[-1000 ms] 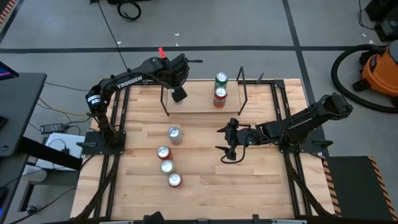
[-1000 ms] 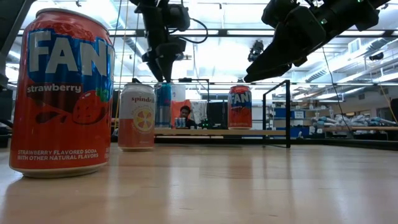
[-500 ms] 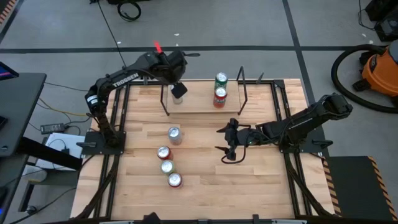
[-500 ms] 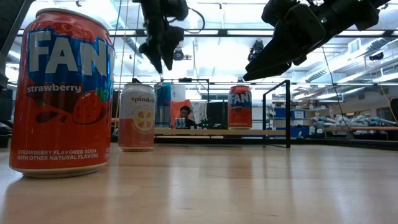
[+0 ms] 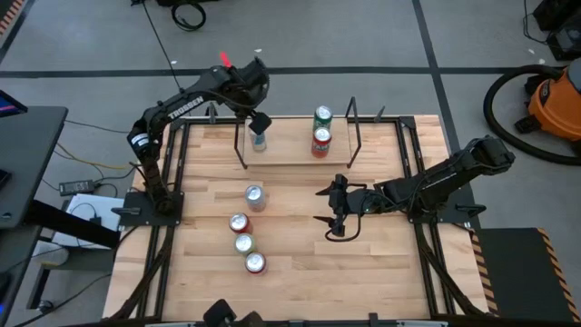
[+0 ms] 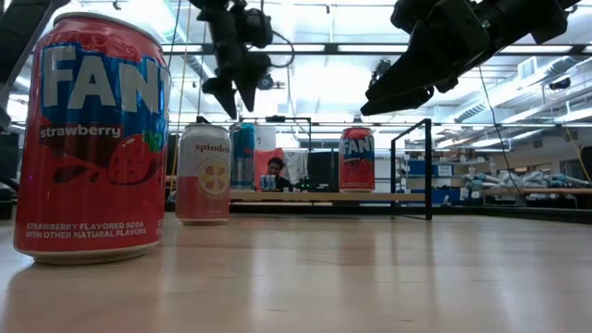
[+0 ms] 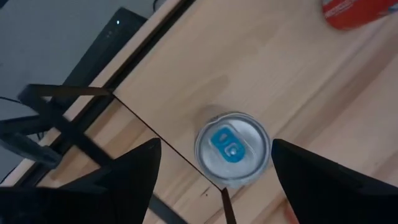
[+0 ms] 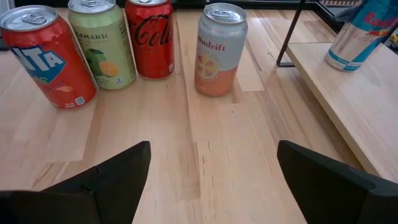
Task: Place canned beverage on shelf
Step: Put the blue soda can on the shelf
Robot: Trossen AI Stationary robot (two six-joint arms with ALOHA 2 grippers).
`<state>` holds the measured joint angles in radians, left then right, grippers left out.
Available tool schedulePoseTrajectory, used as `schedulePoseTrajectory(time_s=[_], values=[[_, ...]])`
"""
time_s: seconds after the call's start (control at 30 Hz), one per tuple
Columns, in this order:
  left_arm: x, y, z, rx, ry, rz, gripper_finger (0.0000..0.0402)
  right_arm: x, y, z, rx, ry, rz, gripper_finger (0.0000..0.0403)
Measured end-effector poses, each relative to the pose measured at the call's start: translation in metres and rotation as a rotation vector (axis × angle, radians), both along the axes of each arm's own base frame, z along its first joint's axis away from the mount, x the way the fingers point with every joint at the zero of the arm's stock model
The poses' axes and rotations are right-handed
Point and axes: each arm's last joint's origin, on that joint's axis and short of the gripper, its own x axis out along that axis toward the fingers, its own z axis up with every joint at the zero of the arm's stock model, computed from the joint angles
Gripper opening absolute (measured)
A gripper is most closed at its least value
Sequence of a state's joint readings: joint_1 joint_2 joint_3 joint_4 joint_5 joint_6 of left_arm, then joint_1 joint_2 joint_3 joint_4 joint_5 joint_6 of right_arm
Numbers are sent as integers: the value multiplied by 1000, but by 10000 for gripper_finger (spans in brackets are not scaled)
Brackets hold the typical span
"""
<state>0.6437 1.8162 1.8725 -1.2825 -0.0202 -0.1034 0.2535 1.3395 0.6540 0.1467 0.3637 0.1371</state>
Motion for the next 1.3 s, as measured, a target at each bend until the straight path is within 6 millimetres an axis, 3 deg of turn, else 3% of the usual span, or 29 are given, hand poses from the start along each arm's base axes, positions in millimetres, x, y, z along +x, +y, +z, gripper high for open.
schedulePoseTrajectory(time_s=[0.27,1.3], values=[[17,-3,-18,-22,50,-54,316,0,0,0,1,1,1,362],[17,-9,-18,-18,87,-97,316,0,1,0,3,-2,6,362]])
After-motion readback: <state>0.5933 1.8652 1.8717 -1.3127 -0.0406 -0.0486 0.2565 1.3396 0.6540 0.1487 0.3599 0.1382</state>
